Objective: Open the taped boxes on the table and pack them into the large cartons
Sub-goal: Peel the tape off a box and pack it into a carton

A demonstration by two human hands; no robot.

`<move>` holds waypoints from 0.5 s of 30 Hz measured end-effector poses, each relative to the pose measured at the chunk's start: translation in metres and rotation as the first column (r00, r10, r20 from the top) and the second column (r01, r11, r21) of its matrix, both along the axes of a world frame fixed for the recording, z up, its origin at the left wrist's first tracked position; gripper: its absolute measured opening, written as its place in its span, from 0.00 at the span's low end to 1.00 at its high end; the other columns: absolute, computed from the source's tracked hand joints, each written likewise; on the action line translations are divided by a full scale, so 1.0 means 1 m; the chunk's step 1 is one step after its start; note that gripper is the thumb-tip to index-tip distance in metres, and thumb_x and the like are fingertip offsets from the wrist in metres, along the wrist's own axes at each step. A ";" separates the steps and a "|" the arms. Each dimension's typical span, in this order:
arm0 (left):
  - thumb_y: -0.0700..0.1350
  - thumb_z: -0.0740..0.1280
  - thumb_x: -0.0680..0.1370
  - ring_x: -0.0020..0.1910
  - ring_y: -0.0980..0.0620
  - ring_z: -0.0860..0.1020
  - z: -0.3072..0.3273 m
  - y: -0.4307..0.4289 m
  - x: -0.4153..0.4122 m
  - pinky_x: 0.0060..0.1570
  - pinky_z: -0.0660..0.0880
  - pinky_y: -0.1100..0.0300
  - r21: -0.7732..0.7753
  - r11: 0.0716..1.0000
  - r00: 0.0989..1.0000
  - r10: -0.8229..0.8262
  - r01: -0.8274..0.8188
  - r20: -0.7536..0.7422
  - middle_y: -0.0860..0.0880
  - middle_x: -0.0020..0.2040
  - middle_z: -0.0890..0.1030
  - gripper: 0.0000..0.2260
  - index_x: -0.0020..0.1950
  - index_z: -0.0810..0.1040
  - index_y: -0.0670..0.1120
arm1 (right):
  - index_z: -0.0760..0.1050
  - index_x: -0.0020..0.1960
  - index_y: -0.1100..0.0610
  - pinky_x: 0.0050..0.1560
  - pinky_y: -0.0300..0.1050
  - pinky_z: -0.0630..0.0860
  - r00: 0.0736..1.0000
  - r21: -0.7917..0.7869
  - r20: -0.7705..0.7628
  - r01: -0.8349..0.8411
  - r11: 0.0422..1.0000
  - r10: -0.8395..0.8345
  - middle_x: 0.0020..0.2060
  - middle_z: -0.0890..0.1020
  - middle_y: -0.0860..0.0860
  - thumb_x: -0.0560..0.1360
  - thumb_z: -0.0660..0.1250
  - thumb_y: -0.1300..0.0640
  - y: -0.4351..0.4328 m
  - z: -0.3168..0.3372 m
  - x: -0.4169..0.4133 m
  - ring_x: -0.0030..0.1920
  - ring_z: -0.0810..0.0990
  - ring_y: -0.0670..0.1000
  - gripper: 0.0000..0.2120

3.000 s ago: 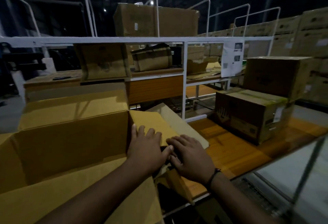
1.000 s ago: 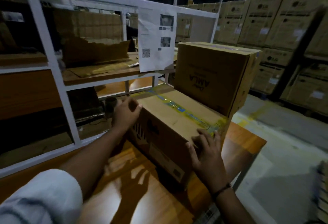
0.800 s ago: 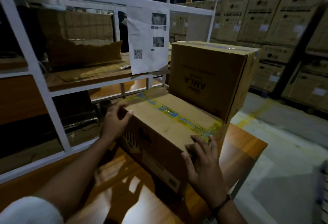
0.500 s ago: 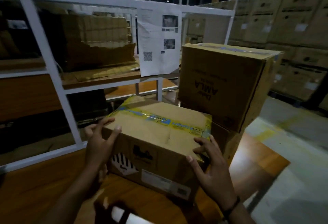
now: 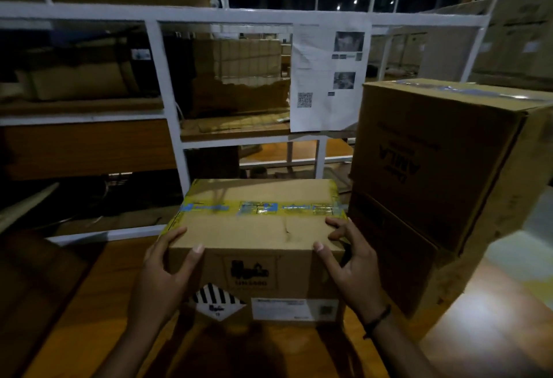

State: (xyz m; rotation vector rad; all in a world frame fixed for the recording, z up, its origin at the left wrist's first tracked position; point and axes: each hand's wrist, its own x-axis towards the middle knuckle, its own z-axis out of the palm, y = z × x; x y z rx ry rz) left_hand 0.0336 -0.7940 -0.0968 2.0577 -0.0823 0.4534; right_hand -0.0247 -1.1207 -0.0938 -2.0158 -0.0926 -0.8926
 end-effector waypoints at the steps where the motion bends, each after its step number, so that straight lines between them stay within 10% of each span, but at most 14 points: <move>1: 0.71 0.66 0.71 0.61 0.49 0.70 0.001 0.002 -0.002 0.37 0.74 0.60 0.001 1.000 1.000 0.010 -0.010 0.005 0.45 0.76 0.68 0.30 0.71 0.73 0.62 | 0.76 0.58 0.52 0.64 0.44 0.74 1.000 0.000 -0.001 -0.014 1.000 0.014 0.53 0.78 0.40 0.75 0.72 0.47 0.003 0.000 0.001 0.63 0.78 0.50 0.15; 15: 0.63 0.68 0.76 0.70 0.37 0.70 -0.004 0.050 -0.010 0.54 0.77 0.39 0.091 0.991 0.994 0.101 -0.098 -0.037 0.44 0.76 0.65 0.24 0.71 0.70 0.65 | 0.73 0.62 0.51 0.54 0.32 0.75 0.996 -0.002 0.025 -0.087 0.996 0.087 0.55 0.77 0.46 0.75 0.72 0.45 0.053 0.001 0.010 0.59 0.76 0.41 0.20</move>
